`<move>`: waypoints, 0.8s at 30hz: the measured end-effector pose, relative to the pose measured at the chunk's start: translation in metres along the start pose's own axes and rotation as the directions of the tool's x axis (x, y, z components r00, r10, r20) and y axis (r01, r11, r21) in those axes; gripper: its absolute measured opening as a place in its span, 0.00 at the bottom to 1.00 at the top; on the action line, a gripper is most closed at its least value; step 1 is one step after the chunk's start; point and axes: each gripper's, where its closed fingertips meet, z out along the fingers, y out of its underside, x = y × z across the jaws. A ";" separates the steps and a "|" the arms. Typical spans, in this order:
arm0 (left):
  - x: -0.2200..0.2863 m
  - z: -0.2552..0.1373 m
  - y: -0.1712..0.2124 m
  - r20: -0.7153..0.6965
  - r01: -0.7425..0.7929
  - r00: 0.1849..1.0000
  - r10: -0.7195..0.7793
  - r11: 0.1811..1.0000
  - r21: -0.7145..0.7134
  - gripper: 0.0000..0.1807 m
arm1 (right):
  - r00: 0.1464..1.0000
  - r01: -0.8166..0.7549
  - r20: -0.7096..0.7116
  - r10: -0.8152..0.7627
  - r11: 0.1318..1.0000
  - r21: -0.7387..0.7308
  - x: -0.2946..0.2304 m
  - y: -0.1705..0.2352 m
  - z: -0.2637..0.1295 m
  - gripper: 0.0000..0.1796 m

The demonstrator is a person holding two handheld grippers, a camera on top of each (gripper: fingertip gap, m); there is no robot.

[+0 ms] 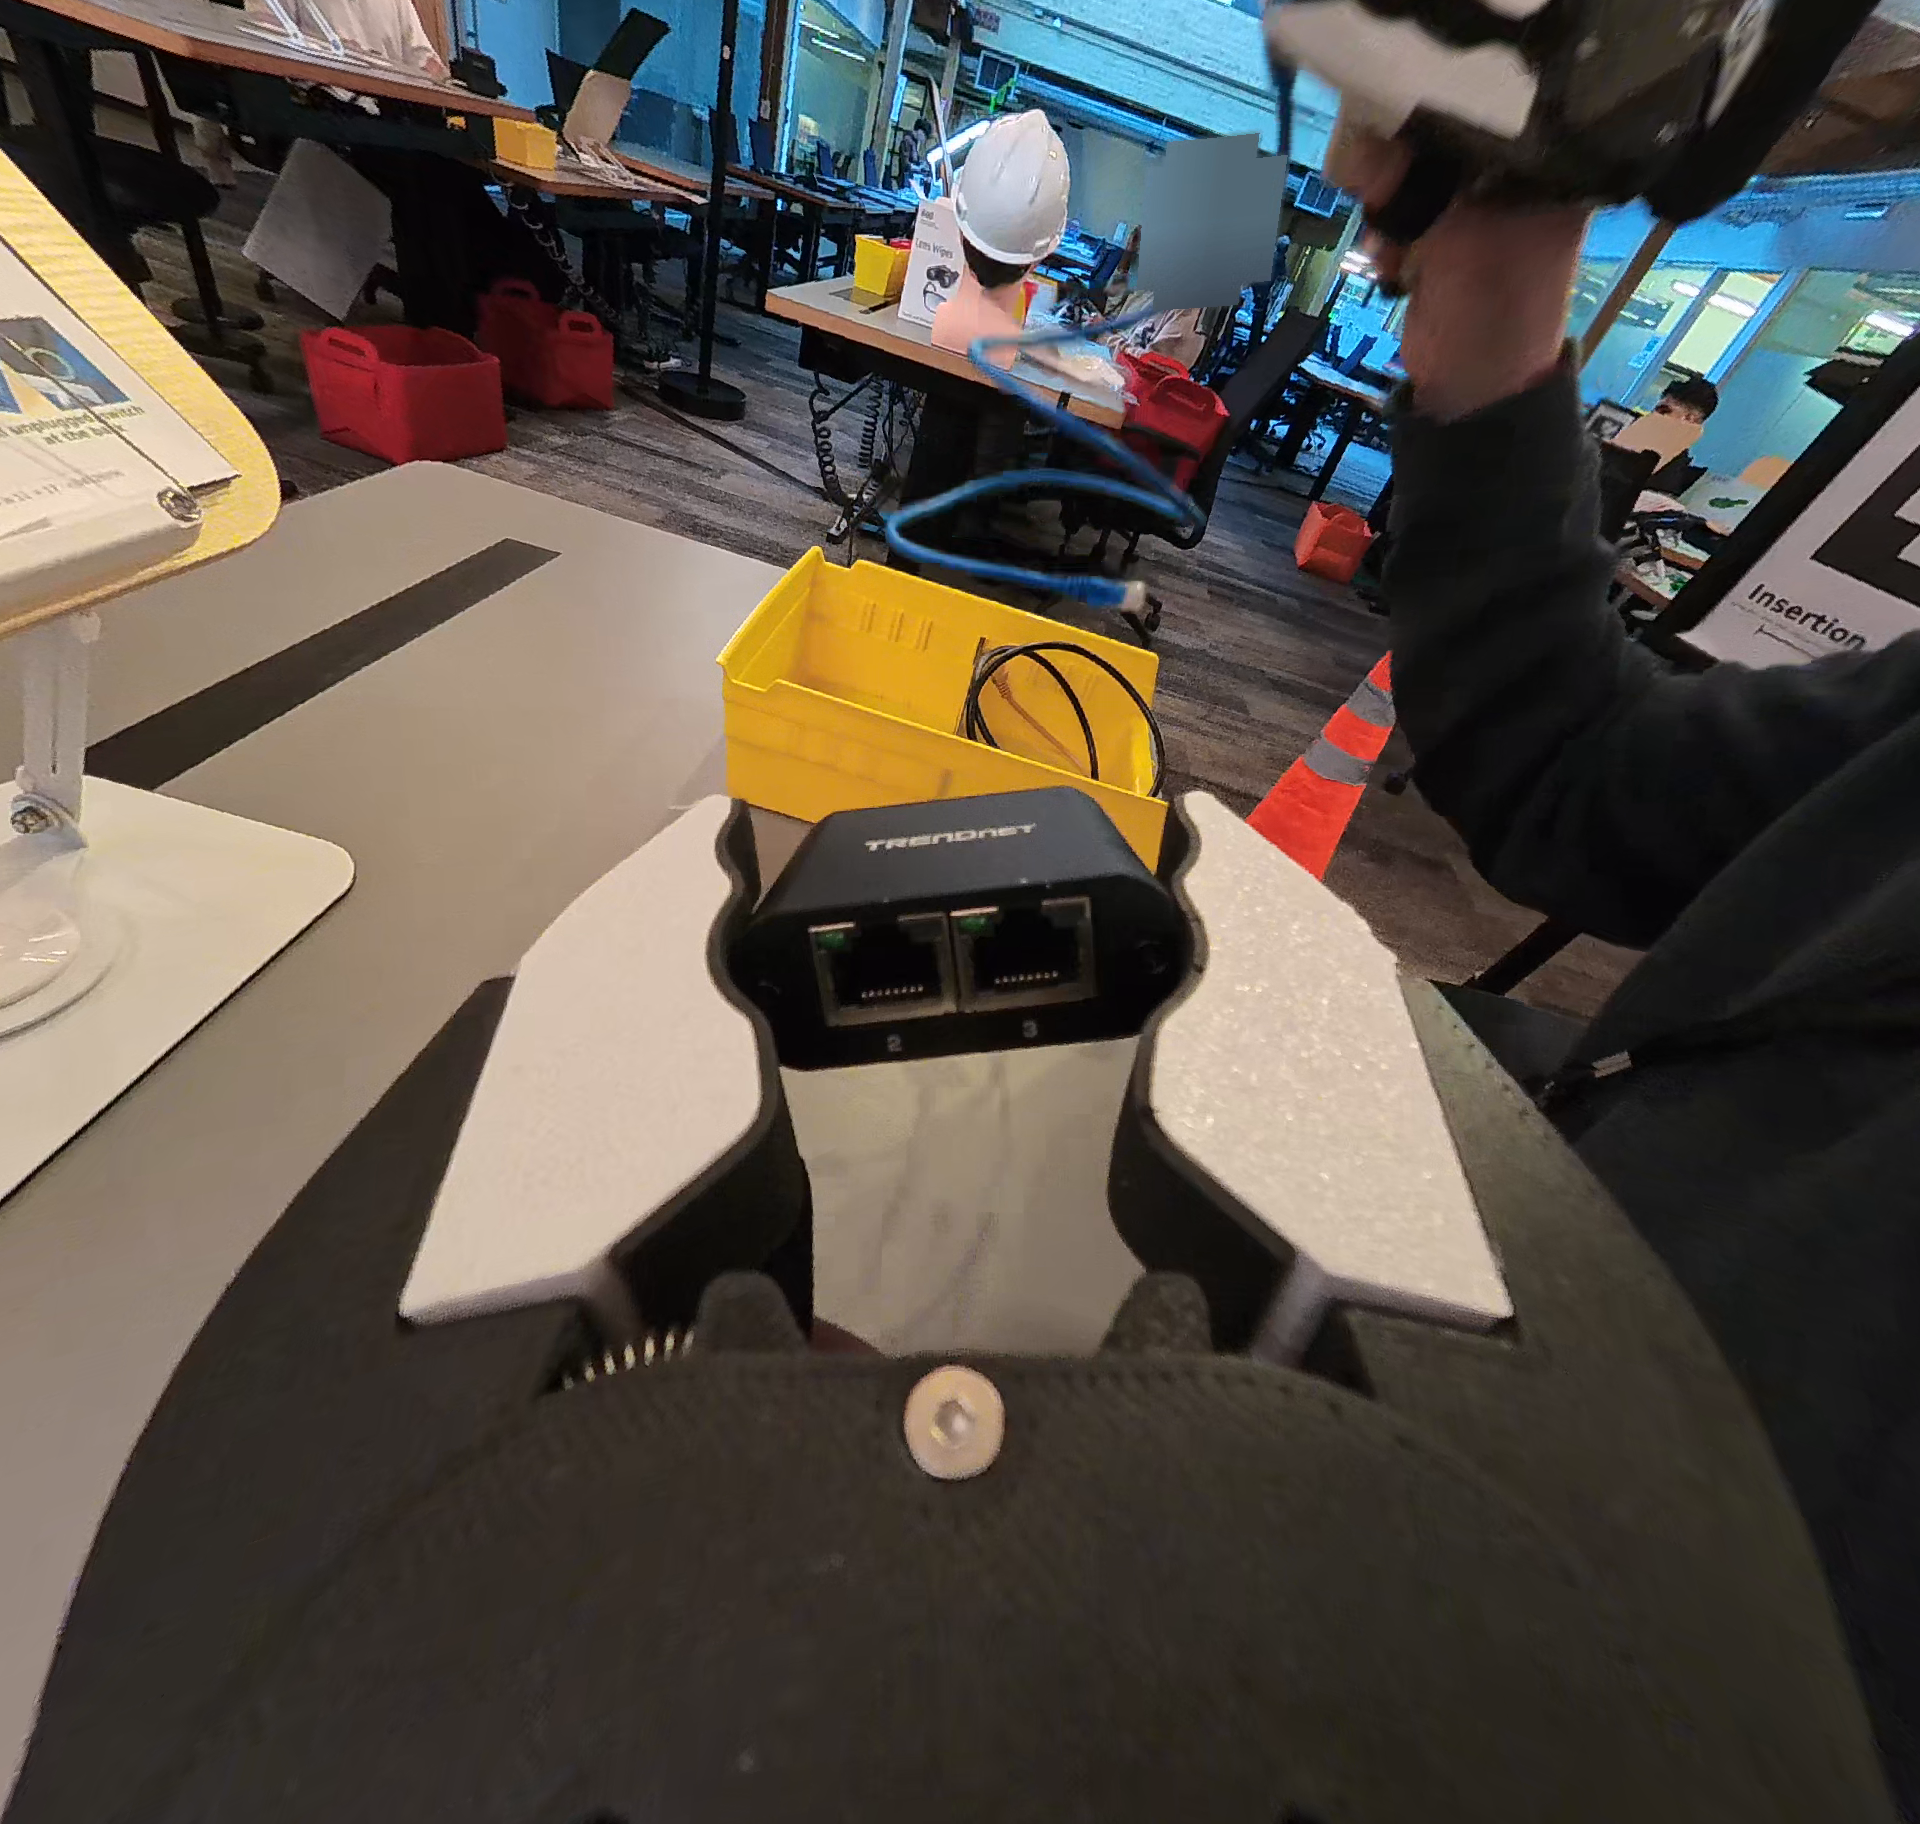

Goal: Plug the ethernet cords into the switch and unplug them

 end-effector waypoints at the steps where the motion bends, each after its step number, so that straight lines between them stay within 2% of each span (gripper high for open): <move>1: 0.000 0.000 0.000 0.000 0.001 1.000 -0.001 1.000 0.000 0.41 | 1.000 0.010 0.004 -0.010 0.999 -0.046 -0.010 0.018 0.001 0.06; 4: -0.001 0.002 0.003 0.002 0.004 1.000 -0.004 1.000 -0.012 0.41 | 0.998 0.004 0.061 0.006 0.987 -0.159 -0.052 0.071 0.004 0.06; 7: 0.000 0.005 0.007 0.000 0.006 1.000 -0.006 1.000 -0.024 0.41 | 0.985 -0.085 0.131 0.116 0.971 -0.224 -0.099 0.115 0.008 0.06; 10: 0.002 0.009 0.010 -0.004 0.000 1.000 0.000 0.999 -0.042 0.41 | 0.976 -0.084 0.166 0.141 0.948 -0.307 -0.142 0.160 0.011 0.06; 15: 0.005 0.014 0.015 -0.014 -0.003 1.000 0.002 0.998 -0.063 0.41 | 0.936 -0.086 0.267 0.230 0.884 -0.461 -0.203 0.217 0.007 0.06; 16: 0.005 0.015 0.017 -0.015 -0.003 1.000 0.002 0.998 -0.068 0.41 | 0.924 -0.071 0.295 0.242 0.870 -0.489 -0.214 0.225 0.004 0.07; 18: 0.006 0.016 0.020 -0.017 -0.006 1.000 0.004 0.997 -0.080 0.41 | 0.844 -0.070 0.392 0.367 0.800 -0.596 -0.247 0.243 -0.007 0.09; 20: 0.007 0.017 0.021 -0.023 -0.006 1.000 0.004 0.997 -0.083 0.41 | 0.797 -0.089 0.418 0.437 0.769 -0.633 -0.262 0.252 -0.010 0.07; 23: 0.008 0.017 0.022 -0.024 -0.011 1.000 0.009 0.996 -0.090 0.41 | 0.751 -0.121 0.432 0.499 0.748 -0.653 -0.261 0.247 -0.016 0.20; 24: 0.008 0.017 0.022 -0.024 -0.010 1.000 0.008 0.996 -0.091 0.41 | 0.731 -0.140 0.444 0.518 0.751 -0.646 -0.257 0.240 -0.018 0.22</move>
